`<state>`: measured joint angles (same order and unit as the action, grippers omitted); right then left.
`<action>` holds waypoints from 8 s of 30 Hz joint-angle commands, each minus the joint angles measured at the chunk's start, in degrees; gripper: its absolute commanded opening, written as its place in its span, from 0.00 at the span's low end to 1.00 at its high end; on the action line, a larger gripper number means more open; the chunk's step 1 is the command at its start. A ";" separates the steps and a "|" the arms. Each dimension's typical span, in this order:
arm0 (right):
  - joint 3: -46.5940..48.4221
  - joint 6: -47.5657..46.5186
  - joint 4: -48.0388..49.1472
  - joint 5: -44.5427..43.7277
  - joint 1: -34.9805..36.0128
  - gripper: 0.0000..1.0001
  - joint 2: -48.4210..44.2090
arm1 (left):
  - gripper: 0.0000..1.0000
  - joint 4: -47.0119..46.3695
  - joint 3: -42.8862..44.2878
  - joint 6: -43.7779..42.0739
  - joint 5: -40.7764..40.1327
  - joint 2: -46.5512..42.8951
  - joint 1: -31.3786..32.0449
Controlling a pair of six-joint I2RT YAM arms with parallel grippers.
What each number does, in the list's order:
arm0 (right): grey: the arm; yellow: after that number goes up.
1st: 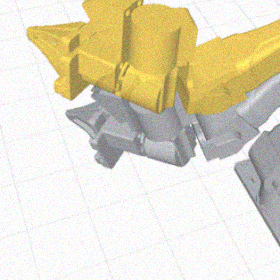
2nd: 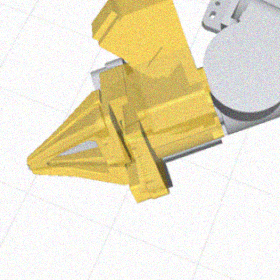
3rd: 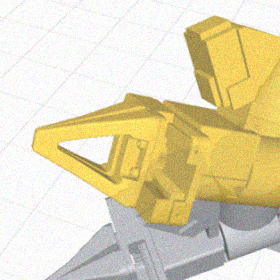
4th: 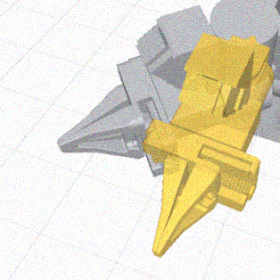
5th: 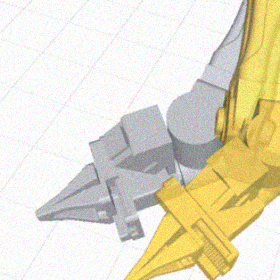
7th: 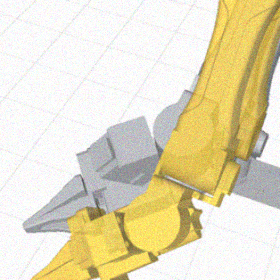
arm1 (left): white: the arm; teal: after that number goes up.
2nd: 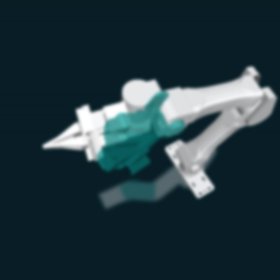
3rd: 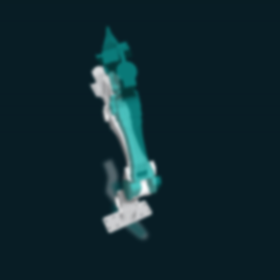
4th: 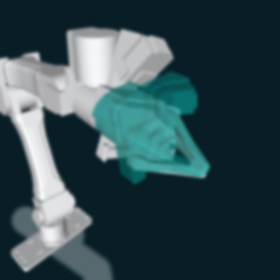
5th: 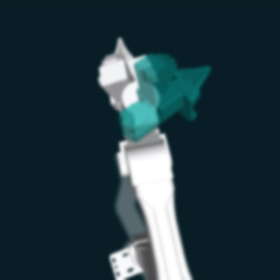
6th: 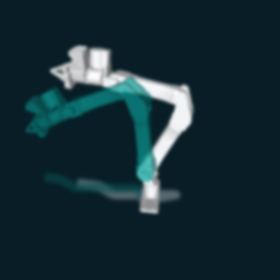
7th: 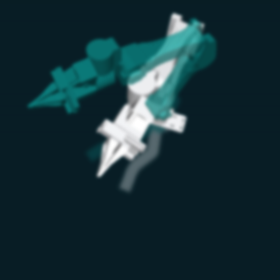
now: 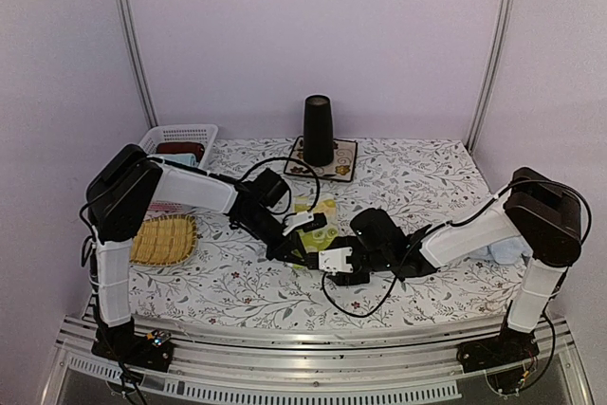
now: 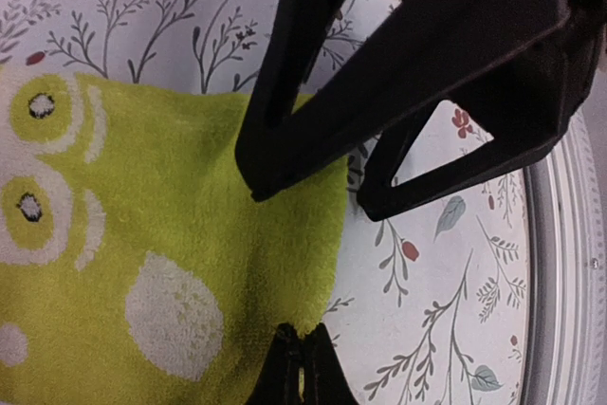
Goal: Roll the towels
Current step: Roll the towel at the center of the board.
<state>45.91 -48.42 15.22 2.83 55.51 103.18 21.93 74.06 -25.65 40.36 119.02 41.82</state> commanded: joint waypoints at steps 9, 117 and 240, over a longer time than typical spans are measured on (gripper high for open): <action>3.18 4.71 -3.17 -1.52 0.31 0.10 2.07 | 0.00 0.85 0.84 -0.22 0.44 0.46 -0.78; 35.80 36.35 -45.69 40.52 -17.19 0.03 22.64 | 0.00 -5.06 -10.11 -3.63 -10.38 -6.89 2.48; 1.51 -3.44 -10.08 7.27 -6.59 0.69 -9.69 | 0.00 2.35 5.04 -2.50 9.20 6.36 -2.39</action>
<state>46.24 -47.81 2.37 14.17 47.33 91.00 20.53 77.76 -30.74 44.97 123.87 41.10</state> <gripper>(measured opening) 0.709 0.029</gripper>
